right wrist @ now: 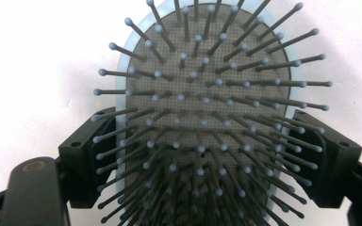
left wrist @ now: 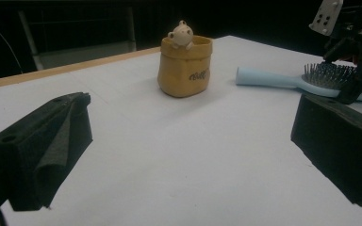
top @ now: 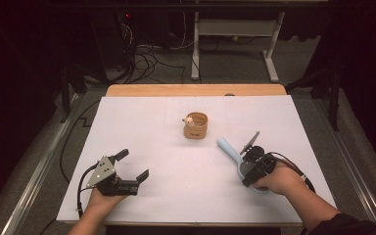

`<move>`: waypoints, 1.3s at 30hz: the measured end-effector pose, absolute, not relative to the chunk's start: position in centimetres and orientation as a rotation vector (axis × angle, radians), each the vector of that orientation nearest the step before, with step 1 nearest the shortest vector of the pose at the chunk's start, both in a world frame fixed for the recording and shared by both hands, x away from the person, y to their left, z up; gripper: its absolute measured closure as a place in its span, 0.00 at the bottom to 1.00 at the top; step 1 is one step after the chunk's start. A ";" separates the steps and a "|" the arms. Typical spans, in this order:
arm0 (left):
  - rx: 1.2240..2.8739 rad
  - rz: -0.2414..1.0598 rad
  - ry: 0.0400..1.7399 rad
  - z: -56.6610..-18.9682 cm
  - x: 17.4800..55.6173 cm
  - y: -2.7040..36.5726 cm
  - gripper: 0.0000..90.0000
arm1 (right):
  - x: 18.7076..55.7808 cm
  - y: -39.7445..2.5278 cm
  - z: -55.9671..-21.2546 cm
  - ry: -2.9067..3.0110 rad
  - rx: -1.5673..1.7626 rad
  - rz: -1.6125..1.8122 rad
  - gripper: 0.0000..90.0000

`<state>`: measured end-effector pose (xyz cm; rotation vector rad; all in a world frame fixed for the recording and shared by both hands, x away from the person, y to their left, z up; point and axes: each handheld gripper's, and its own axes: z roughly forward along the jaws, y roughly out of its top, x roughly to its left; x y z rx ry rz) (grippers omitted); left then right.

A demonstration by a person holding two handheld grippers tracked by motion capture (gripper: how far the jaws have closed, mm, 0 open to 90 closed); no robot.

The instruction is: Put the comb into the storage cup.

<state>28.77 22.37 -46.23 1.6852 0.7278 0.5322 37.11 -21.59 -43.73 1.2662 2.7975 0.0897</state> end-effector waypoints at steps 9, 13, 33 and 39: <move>1.687 0.530 0.723 -46.3 28.7 22.3 0.01 | 37.2 -21.6 -43.7 2.799 1.274 0.084 0.22; 1.687 0.530 0.723 -46.3 28.8 22.3 0.01 | 37.2 -21.6 -43.7 2.802 1.278 0.085 0.22; 1.687 0.530 0.720 -46.2 28.7 22.4 0.01 | 37.3 -21.7 -43.6 2.792 1.303 0.097 0.23; 1.686 0.535 0.718 -46.2 28.7 22.4 0.01 | 37.2 -22.2 -43.1 2.780 1.308 0.131 0.23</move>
